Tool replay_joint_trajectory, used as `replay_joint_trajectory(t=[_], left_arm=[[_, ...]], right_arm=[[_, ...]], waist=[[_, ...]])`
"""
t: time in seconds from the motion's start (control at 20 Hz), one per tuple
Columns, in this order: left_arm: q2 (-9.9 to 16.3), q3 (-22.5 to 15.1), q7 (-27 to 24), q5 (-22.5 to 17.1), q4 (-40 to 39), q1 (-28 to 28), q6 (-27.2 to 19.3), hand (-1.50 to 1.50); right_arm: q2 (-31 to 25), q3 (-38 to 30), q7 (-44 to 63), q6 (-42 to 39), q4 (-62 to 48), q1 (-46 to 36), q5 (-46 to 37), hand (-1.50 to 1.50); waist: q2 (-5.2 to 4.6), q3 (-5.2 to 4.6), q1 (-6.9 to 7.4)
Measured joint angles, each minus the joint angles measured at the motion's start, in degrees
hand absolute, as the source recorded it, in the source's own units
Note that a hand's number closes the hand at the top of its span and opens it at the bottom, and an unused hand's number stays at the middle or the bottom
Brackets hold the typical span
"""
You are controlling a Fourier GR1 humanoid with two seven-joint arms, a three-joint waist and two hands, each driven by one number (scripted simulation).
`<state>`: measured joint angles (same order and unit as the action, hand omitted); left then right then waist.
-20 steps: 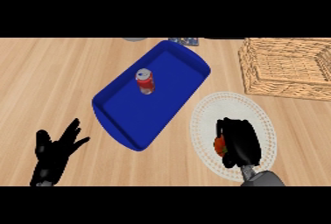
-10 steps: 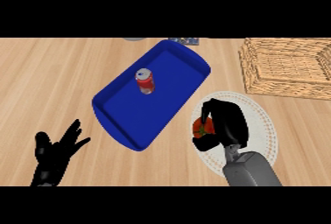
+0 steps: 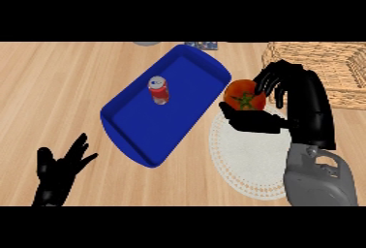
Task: Pick the tomato from the placemat and place it in the basket
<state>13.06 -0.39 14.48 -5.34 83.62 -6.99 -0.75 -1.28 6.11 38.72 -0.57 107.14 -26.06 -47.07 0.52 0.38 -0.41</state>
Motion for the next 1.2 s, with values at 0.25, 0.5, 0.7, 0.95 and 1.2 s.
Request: replay_joint_trajectory(t=[0.25, 0.5, 0.7, 0.95, 1.2], left_arm=[[-0.3, 0.1, 0.2, 0.4, 0.1, 0.1, -0.2, 0.0], [-0.9, -0.1, -0.2, 0.5, 0.3, -0.1, 0.1, 0.0], [-0.3, 0.5, 0.3, 0.3, 0.3, 0.3, 0.8, 0.0], [-1.2, 0.1, 0.5, 1.1, 0.4, 0.4, 0.3, 0.0], [-1.4, -0.3, 1.0, 1.6, 1.2, 0.2, 0.5, 0.0]], right_arm=[[-4.9, -9.0, 7.6, -5.5, 3.6, -8.8, 2.9, 1.5], [-11.8, -18.3, 9.5, -8.7, -0.7, -16.7, 7.3, 1.5], [-16.3, -22.3, 9.1, -9.6, -7.1, -21.2, 9.0, 1.5], [-20.8, -25.1, 3.7, -7.9, -18.4, -24.3, 9.6, 1.5], [-24.6, -26.9, -4.0, -5.9, -29.8, -25.8, 10.1, 1.5]], waist=[[-0.02, 0.05, 0.14], [-0.14, 0.01, 0.47], [-0.25, -0.04, 0.69], [-0.37, 0.03, 1.11], [-0.49, 0.01, 1.36]])
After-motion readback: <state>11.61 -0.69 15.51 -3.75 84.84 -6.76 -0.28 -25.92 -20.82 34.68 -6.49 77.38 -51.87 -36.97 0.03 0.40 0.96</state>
